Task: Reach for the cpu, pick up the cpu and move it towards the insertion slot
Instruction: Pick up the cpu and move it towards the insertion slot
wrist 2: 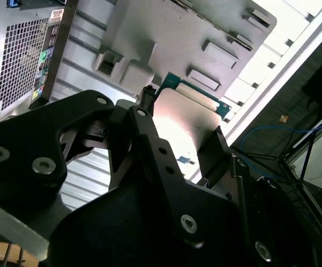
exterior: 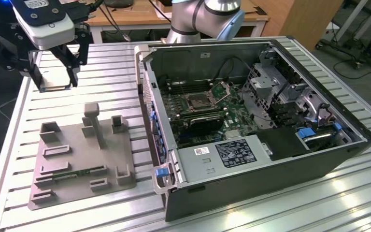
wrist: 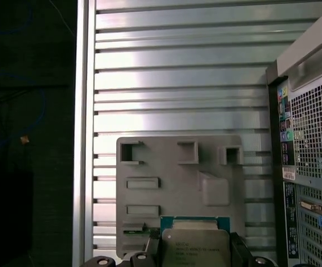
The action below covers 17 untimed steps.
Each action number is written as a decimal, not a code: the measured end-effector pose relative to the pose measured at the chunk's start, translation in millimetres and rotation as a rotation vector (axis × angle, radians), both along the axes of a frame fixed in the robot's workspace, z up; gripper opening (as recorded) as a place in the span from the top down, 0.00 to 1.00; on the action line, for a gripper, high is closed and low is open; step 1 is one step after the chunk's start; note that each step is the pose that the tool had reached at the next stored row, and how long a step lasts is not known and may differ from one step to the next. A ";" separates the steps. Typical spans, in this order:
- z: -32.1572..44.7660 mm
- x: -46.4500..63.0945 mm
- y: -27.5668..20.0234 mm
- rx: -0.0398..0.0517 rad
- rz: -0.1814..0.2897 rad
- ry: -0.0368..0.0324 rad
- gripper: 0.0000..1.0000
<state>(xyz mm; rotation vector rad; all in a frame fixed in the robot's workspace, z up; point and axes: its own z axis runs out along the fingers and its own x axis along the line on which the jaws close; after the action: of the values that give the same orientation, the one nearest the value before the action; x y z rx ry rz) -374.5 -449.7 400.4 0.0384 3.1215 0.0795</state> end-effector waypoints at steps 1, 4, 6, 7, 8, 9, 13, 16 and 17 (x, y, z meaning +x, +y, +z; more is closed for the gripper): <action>0.0 0.2 0.0 0.0000 -0.001 0.0000 0.45; 0.0 0.7 0.0 0.0000 -0.002 0.0000 0.45; 0.0 1.2 0.0 0.0000 -0.003 0.0000 0.45; 0.0 1.5 0.0 0.0000 -0.003 0.0000 0.45; 0.0 1.8 0.0 0.0000 -0.004 0.0000 0.45; -0.1 2.0 0.0 0.0001 -0.004 -0.0001 0.45; 0.0 5.4 0.0 0.0000 -0.006 0.0000 0.45; 0.0 7.4 0.0 0.0000 -0.006 0.0001 0.45; 0.0 8.0 0.0 0.0000 -0.006 0.0000 0.45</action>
<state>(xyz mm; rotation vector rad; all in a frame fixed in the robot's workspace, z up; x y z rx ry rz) -366.5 -449.6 400.4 0.0480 3.1212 0.0795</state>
